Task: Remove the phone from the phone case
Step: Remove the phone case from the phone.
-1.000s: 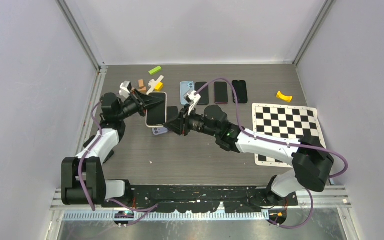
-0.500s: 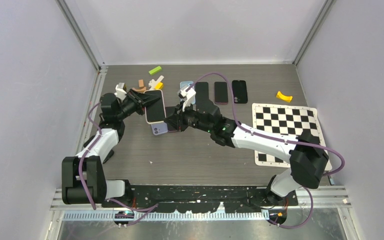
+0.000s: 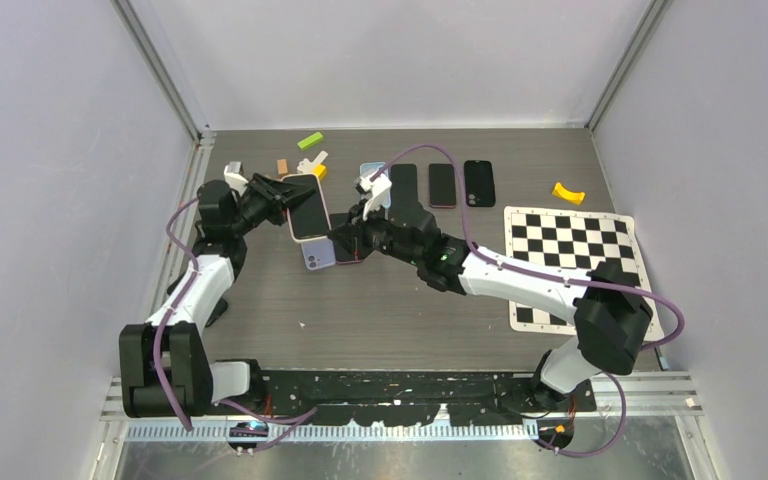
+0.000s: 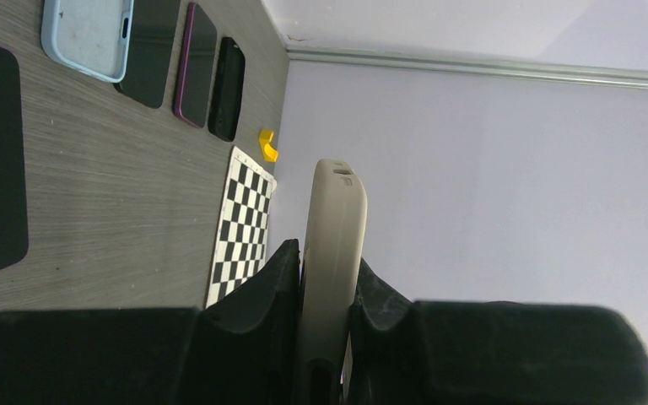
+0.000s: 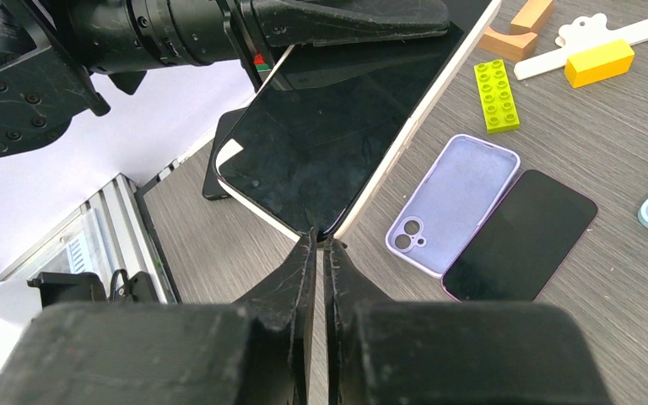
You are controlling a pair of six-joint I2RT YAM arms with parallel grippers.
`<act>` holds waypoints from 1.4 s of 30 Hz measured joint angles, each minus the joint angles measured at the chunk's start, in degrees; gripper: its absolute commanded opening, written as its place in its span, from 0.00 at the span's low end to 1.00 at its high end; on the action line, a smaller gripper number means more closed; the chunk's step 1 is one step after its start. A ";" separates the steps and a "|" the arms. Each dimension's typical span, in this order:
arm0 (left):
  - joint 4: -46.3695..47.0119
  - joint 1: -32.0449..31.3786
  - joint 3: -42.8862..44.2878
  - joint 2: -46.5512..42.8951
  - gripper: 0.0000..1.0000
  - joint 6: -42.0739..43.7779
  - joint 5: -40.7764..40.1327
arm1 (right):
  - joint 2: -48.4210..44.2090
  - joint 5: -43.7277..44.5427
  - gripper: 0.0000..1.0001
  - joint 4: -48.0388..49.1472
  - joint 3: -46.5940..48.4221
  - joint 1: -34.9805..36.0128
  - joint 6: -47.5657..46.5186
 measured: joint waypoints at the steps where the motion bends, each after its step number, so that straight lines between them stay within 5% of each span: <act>1: -0.02 0.00 0.04 -0.13 0.00 0.02 -0.13 | -0.09 0.09 0.01 0.31 -0.13 0.00 0.09; 24: -0.46 -0.52 0.04 -1.20 0.00 -2.67 -5.68 | -0.55 -0.44 0.01 4.37 -1.55 -2.99 8.74; 42: 0.98 -0.66 0.04 -1.20 0.00 -3.61 -8.41 | 2.25 -1.49 0.01 2.93 -1.20 -5.92 32.50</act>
